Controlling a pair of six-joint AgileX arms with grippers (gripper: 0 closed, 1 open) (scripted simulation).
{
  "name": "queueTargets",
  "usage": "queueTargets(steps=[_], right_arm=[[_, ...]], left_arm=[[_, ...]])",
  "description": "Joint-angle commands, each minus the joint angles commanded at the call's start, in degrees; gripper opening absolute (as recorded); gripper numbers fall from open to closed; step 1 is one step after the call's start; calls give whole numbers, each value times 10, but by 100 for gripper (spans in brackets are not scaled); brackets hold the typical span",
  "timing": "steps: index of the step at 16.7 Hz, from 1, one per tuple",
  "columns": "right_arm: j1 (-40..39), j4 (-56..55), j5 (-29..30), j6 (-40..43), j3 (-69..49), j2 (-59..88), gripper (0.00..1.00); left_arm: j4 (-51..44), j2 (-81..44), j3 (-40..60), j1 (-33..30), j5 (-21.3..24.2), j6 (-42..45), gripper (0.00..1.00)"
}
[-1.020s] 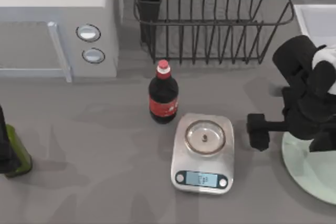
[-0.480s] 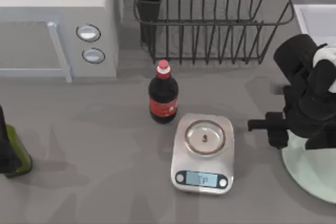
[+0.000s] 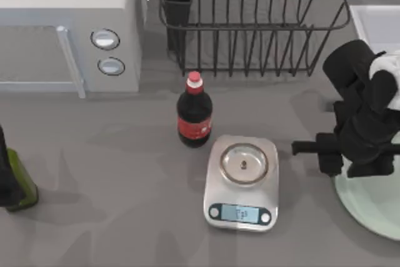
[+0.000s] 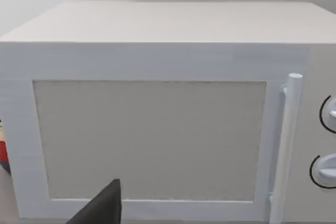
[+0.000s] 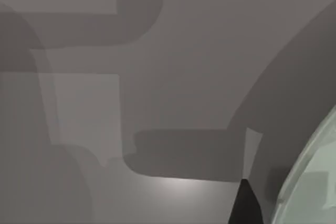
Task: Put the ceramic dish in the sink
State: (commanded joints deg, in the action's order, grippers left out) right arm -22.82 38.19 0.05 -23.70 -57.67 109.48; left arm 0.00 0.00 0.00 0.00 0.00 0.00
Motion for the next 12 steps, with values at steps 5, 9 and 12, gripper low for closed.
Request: queueTargets(steps=[5,9,12], right_arm=[[8,6,4,1,-25,-39,0],[10,94,5,-1,-112,-34,0],[8,223,4,-1,-236,-34,0]], left_arm=[[0,0,0,0,0,0,100],[0,0,0,0,0,0,100],[0,0,0,0,0,0,100]])
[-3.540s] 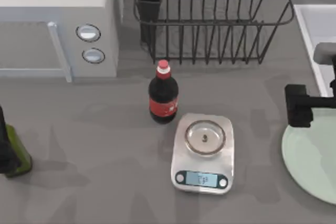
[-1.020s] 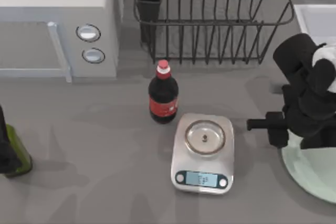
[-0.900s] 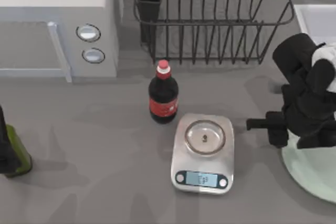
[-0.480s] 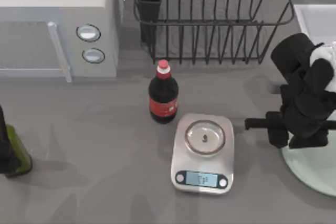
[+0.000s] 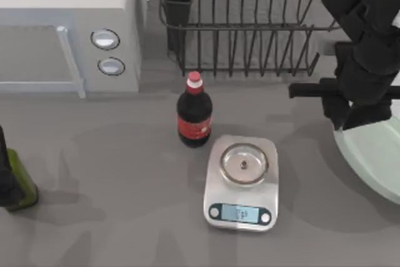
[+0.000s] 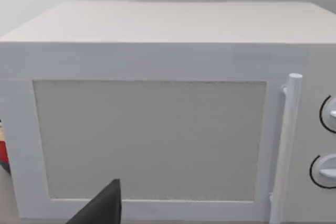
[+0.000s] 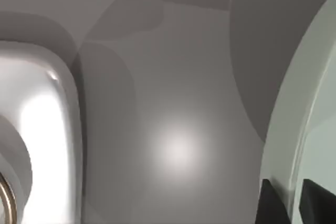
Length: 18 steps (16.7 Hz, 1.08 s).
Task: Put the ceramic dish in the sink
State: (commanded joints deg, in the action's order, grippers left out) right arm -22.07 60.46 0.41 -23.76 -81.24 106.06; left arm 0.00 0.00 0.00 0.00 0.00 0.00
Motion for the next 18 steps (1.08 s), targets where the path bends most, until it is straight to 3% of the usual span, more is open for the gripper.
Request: queueTargets(steps=[4,8,18], right_arm=[[1,202,-1,3,-182,-11,0],[4,328,-1,7,-304,-29,0],[16,361,-1,20,-354,-14,0]], left_arm=[[0,0,0,0,0,0,100],[0,0,0,0,0,0,100],[0,0,0,0,0,0,100]])
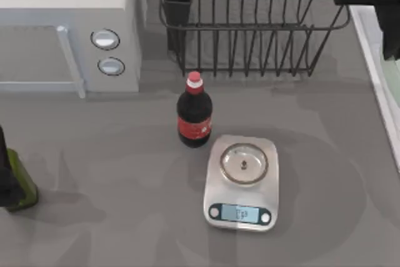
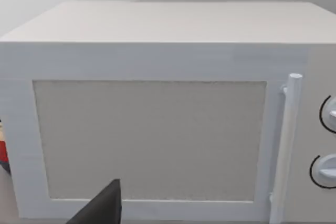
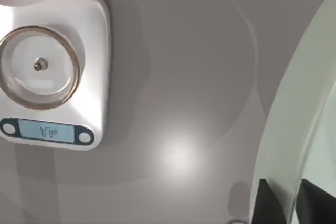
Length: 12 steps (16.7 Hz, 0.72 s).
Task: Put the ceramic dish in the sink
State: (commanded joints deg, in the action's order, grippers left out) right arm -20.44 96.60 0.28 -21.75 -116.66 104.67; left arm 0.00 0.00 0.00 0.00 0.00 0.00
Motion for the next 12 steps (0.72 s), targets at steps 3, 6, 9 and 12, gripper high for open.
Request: queueTargets(steps=[3,6,9,12], right_arm=[[40,11,0,40,-75,76,0],[97,23,1,97,-199,203,0],[161,31,1,160,-334,346,0],[216,35,2,216,-434,449,0]], left_arm=[[0,0,0,0,0,0,100],[0,0,0,0,0,0,100],[0,0,0,0,0,0,100],[0,0,0,0,0,0,100]])
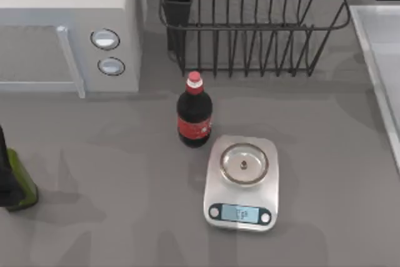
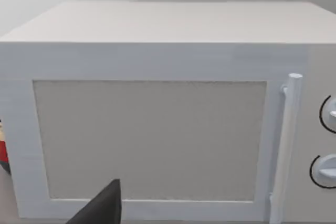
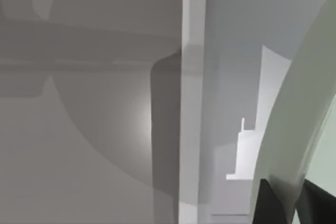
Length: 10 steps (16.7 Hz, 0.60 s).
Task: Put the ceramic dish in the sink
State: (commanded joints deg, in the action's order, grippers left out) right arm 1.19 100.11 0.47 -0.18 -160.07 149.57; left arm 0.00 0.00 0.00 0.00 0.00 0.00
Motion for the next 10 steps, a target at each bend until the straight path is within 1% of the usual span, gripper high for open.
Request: queueTargets(steps=[3,8,10], right_arm=[[32,1,0,32,-48,48,0],[36,1,0,35,-52,52,0],[36,1,0,35,-52,52,15]], left_arm=[[0,0,0,0,0,0,100],[0,0,0,0,0,0,100],[0,0,0,0,0,0,100]])
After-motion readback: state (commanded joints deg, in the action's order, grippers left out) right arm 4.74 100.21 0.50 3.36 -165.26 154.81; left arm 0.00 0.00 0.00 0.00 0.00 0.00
